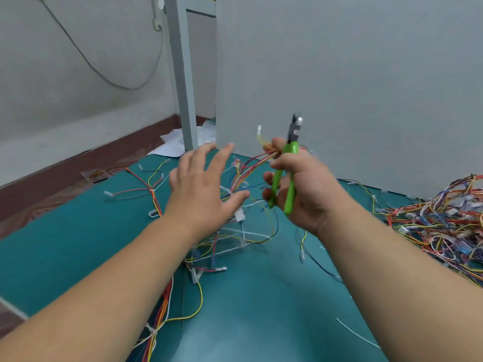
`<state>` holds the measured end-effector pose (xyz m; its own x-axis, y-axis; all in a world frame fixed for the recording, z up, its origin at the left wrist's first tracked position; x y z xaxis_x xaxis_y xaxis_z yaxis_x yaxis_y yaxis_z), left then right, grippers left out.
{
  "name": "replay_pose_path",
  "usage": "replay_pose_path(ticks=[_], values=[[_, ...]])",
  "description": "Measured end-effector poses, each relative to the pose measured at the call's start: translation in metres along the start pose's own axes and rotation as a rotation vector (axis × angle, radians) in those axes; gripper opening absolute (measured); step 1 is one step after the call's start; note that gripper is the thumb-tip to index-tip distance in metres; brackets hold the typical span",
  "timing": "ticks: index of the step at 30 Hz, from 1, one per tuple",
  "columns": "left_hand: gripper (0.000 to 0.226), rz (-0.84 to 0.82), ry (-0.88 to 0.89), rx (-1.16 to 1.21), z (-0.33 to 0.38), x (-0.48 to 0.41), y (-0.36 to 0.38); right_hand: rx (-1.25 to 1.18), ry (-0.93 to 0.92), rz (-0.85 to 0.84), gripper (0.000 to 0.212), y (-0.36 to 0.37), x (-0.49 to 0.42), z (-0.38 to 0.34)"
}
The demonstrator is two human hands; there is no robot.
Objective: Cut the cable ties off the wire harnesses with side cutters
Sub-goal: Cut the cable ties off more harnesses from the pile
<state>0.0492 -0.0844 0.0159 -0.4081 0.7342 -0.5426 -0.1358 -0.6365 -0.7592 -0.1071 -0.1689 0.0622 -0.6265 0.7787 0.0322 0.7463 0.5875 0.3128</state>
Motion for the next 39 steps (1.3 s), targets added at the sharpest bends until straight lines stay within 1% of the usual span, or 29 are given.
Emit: replay_pose_path(ticks=[2,4,5,6,7,8,10,11,12,14,15,16,18,19,20,21,23,25,26,27,28,29,30,32,33,35,37,38,39], values=[[0.108,-0.044,-0.055,-0.027,-0.013,0.010,0.000,-0.093,-0.056,0.015,0.044,-0.010,-0.005,-0.016],[0.118,-0.086,-0.098,-0.047,-0.025,0.018,0.004,-0.197,-0.097,0.038,0.041,-0.021,-0.009,-0.032],[0.119,-0.126,-0.139,-0.031,-0.030,0.020,0.008,-0.228,-0.108,0.040,0.037,-0.026,-0.011,-0.038],[0.115,-0.191,-0.191,0.002,-0.033,0.021,0.012,-0.235,-0.112,0.035,0.034,-0.030,-0.011,-0.044],[0.104,-0.270,-0.239,0.049,-0.035,0.021,0.015,-0.230,-0.112,0.025,0.033,-0.033,-0.011,-0.048],[0.085,-0.344,-0.268,0.096,-0.037,0.021,0.020,-0.221,-0.113,0.017,0.032,-0.036,-0.011,-0.050],[0.035,-0.419,-0.222,0.093,-0.037,0.020,0.027,-0.215,-0.125,0.010,0.033,-0.040,-0.009,-0.054],[0.023,-0.430,-0.194,0.079,-0.037,0.018,0.030,-0.219,-0.135,0.011,0.033,-0.043,-0.009,-0.055],[0.022,-0.430,-0.187,0.086,-0.036,0.017,0.031,-0.230,-0.142,0.013,0.034,-0.046,-0.008,-0.057],[0.030,-0.465,-0.200,0.147,-0.032,0.016,0.032,-0.255,-0.143,0.012,0.035,-0.050,-0.006,-0.060],[0.044,-0.517,-0.209,0.166,-0.028,0.017,0.033,-0.257,-0.141,0.008,0.036,-0.052,-0.005,-0.060],[0.065,-0.592,-0.215,0.164,-0.024,0.019,0.034,-0.249,-0.139,0.000,0.038,-0.053,-0.004,-0.061],[0.106,-0.700,-0.182,0.058,-0.013,0.025,0.041,-0.224,-0.135,-0.030,0.043,-0.053,-0.003,-0.061],[0.116,-0.707,-0.153,0.027,-0.006,0.027,0.044,-0.215,-0.135,-0.050,0.045,-0.052,-0.002,-0.061],[0.119,-0.674,-0.148,0.083,0.001,0.026,0.046,-0.202,-0.135,-0.071,0.045,-0.050,-0.001,-0.061],[0.115,-0.609,-0.181,0.237,0.008,0.025,0.045,-0.182,-0.135,-0.089,0.046,-0.048,0.001,-0.060],[0.092,-0.445,-0.282,0.646,0.021,0.017,0.040,-0.129,-0.137,-0.113,0.048,-0.045,0.003,-0.057],[0.072,-0.323,-0.384,0.992,0.034,0.008,0.036,-0.074,-0.128,-0.110,0.051,-0.045,0.004,-0.053],[0.062,-0.276,-0.436,1.127,0.041,0.004,0.036,-0.043,-0.118,-0.101,0.051,-0.046,0.004,-0.051],[0.047,-0.221,-0.473,1.202,0.046,0.000,0.036,-0.014,-0.104,-0.094,0.052,-0.047,0.005,-0.047],[0.030,-0.161,-0.479,1.221,0.050,-0.005,0.035,0.008,-0.093,-0.087,0.053,-0.049,0.005,-0.044],[0.015,-0.125,-0.470,1.179,0.052,-0.010,0.033,0.020,-0.088,-0.069,0.054,-0.052,0.005,-0.043],[0.011,-0.127,-0.453,1.127,0.053,-0.013,0.033,0.018,-0.093,-0.035,0.053,-0.056,0.006,-0.043],[0.022,-0.177,-0.407,1.033,0.050,-0.015,0.033,-0.050,-0.122,0.064,0.044,-0.068,0.005,-0.046],[0.023,-0.183,-0.390,0.999,0.048,-0.015,0.032,-0.109,-0.132,0.108,0.039,-0.074,0.006,-0.047],[0.022,-0.129,-0.395,0.956,0.046,-0.015,0.031,-0.171,-0.115,0.142,0.032,-0.084,0.007,-0.046],[0.028,-0.043,-0.487,0.968,0.049,-0.017,0.032,-0.037,-0.049,0.137,0.037,-0.090,0.012,-0.038],[0.030,-0.036,-0.523,0.969,0.052,-0.018,0.033,0.056,-0.019,0.136,0.044,-0.092,0.015,-0.032],[0.029,-0.076,-0.530,0.987,0.056,-0.018,0.035,0.109,-0.009,0.142,0.051,-0.094,0.017,-0.027]])
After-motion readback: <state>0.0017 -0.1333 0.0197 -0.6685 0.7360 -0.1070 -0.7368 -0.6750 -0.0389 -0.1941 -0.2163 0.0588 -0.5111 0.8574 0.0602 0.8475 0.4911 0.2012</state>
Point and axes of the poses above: each hand's wrist, its own x-axis away from the middle knuckle, its own y-axis out of the palm, z = x × y, the point moved 2 cm from there along -x, towards the middle knuckle, and after that the axes turned 4 degrees about x, right-handed, at the moved point
